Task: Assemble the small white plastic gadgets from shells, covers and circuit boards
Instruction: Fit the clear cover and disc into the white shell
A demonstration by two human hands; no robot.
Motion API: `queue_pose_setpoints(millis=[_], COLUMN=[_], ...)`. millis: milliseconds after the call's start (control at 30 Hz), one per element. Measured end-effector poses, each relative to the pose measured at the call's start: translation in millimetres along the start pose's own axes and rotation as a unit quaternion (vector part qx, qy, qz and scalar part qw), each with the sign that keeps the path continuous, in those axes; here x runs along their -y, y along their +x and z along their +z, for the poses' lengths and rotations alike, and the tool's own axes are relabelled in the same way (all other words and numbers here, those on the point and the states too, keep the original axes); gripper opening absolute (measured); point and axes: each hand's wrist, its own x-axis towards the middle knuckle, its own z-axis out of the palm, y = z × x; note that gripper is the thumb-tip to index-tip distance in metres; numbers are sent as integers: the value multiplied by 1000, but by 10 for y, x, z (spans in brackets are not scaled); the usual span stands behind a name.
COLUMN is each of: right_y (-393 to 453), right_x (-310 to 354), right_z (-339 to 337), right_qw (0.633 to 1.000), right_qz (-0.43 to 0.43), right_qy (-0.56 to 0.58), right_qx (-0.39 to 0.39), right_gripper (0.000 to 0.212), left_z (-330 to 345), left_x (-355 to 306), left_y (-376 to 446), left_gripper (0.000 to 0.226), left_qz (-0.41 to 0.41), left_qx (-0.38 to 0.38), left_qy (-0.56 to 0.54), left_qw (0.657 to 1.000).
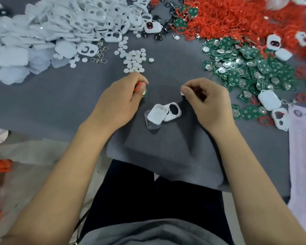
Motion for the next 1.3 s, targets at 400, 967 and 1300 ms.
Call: queue_pose_setpoints(millis=[400,967,1300], right_y=[-486,-493,-470], right_x=[36,12,5], right_z=[-110,-85,-77], right_qw=[989,987,990], right_qz=[-54,-42,-22], right_qy=[-136,-157,-139], right_qx=[-14,-3,-9], right_gripper=[5,13,14], left_z=[101,53,130], left_x=[18,128,159], left_y=[-202,-467,-507], left_gripper=[20,58,22], left_qz=[-2,-15,-6], left_qx=[-12,-87,-143], left_qy=[37,-26,-1], left_qw=[999,996,990])
